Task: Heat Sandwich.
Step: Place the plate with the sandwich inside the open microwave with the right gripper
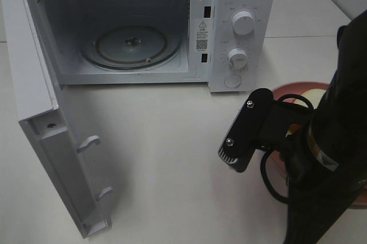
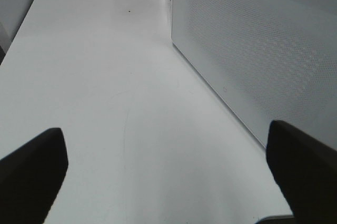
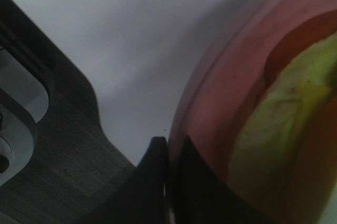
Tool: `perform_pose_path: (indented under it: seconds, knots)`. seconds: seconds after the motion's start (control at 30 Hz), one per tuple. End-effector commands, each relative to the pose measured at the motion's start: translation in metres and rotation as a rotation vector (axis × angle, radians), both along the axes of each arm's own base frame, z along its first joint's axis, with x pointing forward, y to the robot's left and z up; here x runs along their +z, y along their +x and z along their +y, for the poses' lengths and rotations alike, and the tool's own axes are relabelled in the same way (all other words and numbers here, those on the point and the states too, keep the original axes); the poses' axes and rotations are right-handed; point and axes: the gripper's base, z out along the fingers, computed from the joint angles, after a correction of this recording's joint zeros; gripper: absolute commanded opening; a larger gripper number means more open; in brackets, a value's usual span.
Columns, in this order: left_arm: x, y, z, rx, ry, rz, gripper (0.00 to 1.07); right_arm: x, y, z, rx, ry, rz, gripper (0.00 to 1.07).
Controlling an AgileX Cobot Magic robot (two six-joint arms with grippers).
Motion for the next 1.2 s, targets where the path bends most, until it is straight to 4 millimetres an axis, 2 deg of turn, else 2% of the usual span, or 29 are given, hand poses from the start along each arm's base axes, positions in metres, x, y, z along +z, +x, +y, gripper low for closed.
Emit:
perform_pose_path:
  seconds: [0.03, 0.2, 1.2]
  knots:
    - [-0.001, -0.004, 0.0, 0.003, -0.005, -0.027, 0.98, 0.003, -0.003, 0.001, 0.08, -0.035, -0.026, 0.0]
    - [-0.001, -0.004, 0.0, 0.003, -0.005, -0.027, 0.98, 0.003, -0.01, 0.008, 0.215, -0.052, -0.013, 0.0]
    - [-0.001, -0.004, 0.0, 0.003, -0.005, -0.027, 0.98, 0.002, -0.006, 0.021, 0.787, -0.084, 0.006, 0.01]
